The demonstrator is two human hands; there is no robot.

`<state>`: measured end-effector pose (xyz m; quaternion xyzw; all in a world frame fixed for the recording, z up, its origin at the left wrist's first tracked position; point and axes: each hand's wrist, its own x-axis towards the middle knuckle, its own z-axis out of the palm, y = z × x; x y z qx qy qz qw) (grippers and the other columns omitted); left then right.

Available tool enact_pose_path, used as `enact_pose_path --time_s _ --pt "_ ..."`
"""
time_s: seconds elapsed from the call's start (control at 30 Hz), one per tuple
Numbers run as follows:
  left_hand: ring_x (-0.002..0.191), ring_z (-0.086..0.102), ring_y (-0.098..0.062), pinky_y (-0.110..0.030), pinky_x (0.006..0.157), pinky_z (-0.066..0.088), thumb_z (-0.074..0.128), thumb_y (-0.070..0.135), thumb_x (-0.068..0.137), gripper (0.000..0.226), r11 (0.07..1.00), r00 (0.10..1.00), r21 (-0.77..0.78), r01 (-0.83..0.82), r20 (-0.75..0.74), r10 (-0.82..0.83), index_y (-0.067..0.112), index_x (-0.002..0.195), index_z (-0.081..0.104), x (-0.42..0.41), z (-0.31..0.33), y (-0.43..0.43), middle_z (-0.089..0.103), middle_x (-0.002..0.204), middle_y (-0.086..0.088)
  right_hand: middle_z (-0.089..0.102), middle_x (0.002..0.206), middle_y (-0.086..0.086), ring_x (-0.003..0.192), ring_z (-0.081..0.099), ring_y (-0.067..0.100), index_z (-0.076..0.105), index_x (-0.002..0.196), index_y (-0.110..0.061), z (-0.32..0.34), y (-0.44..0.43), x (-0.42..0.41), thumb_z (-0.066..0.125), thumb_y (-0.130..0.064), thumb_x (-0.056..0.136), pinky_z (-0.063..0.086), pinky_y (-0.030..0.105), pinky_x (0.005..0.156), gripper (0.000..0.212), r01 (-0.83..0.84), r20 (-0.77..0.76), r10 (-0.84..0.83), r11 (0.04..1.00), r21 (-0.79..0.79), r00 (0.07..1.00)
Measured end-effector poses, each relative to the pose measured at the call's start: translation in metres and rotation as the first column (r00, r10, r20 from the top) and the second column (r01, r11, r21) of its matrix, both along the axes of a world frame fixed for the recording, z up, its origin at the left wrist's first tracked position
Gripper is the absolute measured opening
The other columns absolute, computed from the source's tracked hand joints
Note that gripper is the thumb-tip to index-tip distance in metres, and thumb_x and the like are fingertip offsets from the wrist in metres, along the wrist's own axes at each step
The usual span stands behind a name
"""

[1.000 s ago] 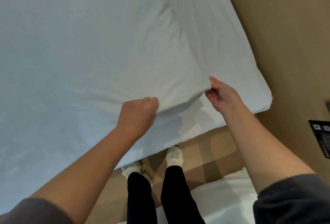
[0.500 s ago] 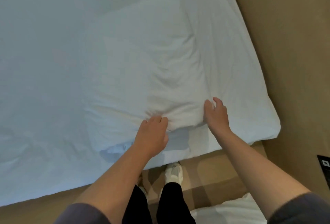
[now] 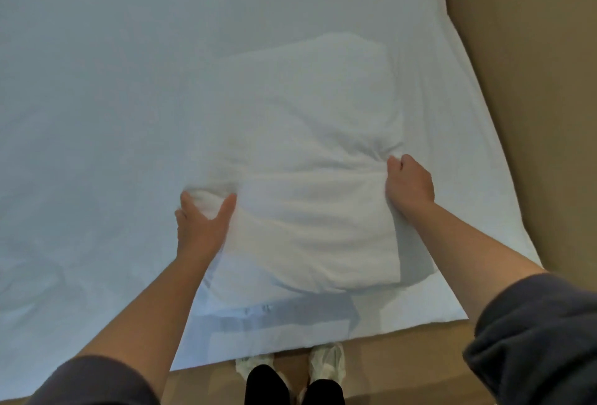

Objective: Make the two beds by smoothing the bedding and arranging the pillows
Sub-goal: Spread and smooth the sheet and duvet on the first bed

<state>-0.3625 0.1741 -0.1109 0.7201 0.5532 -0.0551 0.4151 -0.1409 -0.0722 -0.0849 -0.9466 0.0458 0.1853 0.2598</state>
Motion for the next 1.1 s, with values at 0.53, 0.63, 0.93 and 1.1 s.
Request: enact_pose_path --time_s 0.53,0.63,0.93,1.1 --pt "0.138 0.034 -0.031 -0.054 0.11 0.033 0.04 0.081 0.079 0.097 0.995 0.994 0.065 -0.077 0.083 0.071 0.021 0.152 0.018 0.009 -0.046 -0.013 0.035 0.152 -0.01 0.046 0.138 0.015 0.121 0.05 0.037 0.042 0.134 -0.009 -0.062 0.0 0.039 0.024 -0.028 0.103 0.032 0.046 0.102 0.04 0.176 -0.063 -0.194 0.958 -0.225 0.979" --pt "0.135 0.038 -0.033 -0.048 0.11 0.033 0.037 0.089 0.07 0.109 0.994 0.989 0.025 -0.104 0.113 0.1 0.016 0.15 0.022 0.02 -0.034 -0.003 0.038 0.148 -0.015 0.041 0.14 0.011 0.12 0.049 0.037 0.037 0.137 -0.016 -0.052 0.0 0.048 0.029 -0.038 0.1 0.032 0.05 0.104 0.044 0.28 -0.062 -0.287 0.954 -0.111 0.956" --pt "0.149 -0.014 -0.022 -0.062 0.115 -0.002 0.017 0.056 0.098 0.061 0.662 0.826 0.53 0.53 -0.148 -0.544 0.037 0.154 0.0 0.196 0.005 0.002 -0.013 0.162 0.009 -0.01 0.163 -0.004 0.148 -0.016 0.032 0.006 0.153 -0.042 -0.015 0.121 0.103 0.025 -0.058 0.096 -0.005 0.072 0.109 0.063 -0.645 0.329 0.739 0.673 -0.361 0.588" --pt "0.149 -0.009 -0.031 -0.066 0.113 0.002 0.012 0.055 0.098 0.062 0.367 0.679 0.645 0.67 -0.332 -0.655 0.031 0.156 0.01 0.215 -0.055 -0.001 -0.003 0.164 -0.001 -0.019 0.162 -0.002 0.147 -0.02 0.033 -0.007 0.152 -0.043 -0.104 0.091 0.144 0.013 -0.067 0.089 -0.002 0.076 0.106 0.071 -0.509 0.259 0.634 0.755 -0.414 0.729"
